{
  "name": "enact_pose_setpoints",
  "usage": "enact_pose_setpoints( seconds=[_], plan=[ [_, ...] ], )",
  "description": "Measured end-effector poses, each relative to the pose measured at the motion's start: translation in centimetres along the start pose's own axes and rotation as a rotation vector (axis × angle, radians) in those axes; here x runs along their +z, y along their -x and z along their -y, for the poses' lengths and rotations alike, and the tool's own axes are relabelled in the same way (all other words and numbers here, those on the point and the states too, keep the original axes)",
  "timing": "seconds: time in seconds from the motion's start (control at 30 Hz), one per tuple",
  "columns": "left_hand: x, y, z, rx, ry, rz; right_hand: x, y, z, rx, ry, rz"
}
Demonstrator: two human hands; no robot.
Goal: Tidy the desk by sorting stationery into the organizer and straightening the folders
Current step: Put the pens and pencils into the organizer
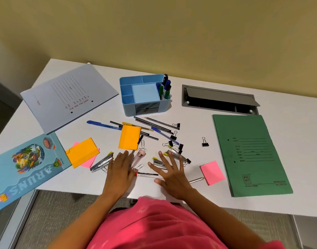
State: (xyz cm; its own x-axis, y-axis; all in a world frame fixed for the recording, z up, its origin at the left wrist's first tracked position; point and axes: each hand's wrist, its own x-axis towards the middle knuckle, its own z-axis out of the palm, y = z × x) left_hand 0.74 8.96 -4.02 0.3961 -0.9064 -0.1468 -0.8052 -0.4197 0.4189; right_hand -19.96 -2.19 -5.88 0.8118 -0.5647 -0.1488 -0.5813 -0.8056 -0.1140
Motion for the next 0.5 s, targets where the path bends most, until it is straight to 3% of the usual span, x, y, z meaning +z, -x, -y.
enact_pose_setpoints(
  seconds=[0.37,0.5],
  plan=[
    [-0.1,2.6,-1.6,-0.117,-0.096,-0.110,-0.5,-0.5,-2.7,0.143,0.030,0.055],
    [0.1,3.7,-1.9,-0.218,-0.083,-0.156,-1.6,-0.8,-2.0,0.077,-0.036,-0.042]
  ],
)
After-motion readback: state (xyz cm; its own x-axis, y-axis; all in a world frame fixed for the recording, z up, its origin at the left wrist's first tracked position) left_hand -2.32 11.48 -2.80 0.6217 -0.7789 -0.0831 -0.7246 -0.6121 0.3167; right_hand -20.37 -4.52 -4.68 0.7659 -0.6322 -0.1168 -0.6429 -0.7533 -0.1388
